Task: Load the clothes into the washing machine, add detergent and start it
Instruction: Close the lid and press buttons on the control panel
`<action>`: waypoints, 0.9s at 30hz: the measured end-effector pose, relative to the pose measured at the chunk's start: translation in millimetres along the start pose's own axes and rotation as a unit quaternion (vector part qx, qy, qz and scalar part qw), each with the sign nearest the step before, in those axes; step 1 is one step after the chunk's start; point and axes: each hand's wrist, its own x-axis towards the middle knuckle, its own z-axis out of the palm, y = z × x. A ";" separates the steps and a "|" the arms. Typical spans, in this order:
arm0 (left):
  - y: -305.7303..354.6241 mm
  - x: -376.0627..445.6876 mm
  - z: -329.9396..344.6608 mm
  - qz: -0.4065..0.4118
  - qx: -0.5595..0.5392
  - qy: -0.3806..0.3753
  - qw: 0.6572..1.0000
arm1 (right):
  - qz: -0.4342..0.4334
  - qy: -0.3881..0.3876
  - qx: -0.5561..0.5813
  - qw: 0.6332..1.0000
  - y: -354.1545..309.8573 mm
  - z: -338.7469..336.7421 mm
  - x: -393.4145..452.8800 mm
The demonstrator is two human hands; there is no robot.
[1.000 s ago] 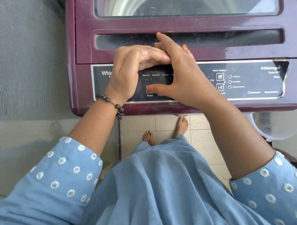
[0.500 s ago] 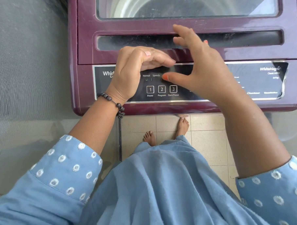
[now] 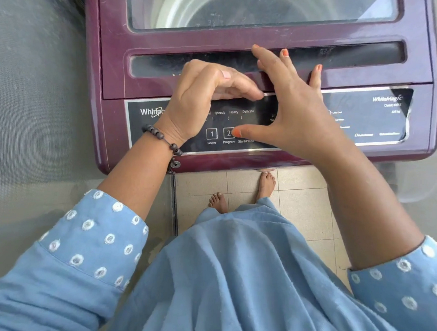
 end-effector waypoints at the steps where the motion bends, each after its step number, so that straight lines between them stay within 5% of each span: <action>1: -0.4 -0.4 -0.2 0.002 0.001 -0.001 1.000 | 0.000 -0.001 -0.004 1.000 -0.2 1.0 0.1; 27: 0.2 -4.7 1.2 0.003 -0.014 0.011 1.000 | 0.038 -0.006 -0.042 0.998 -12.4 7.2 5.4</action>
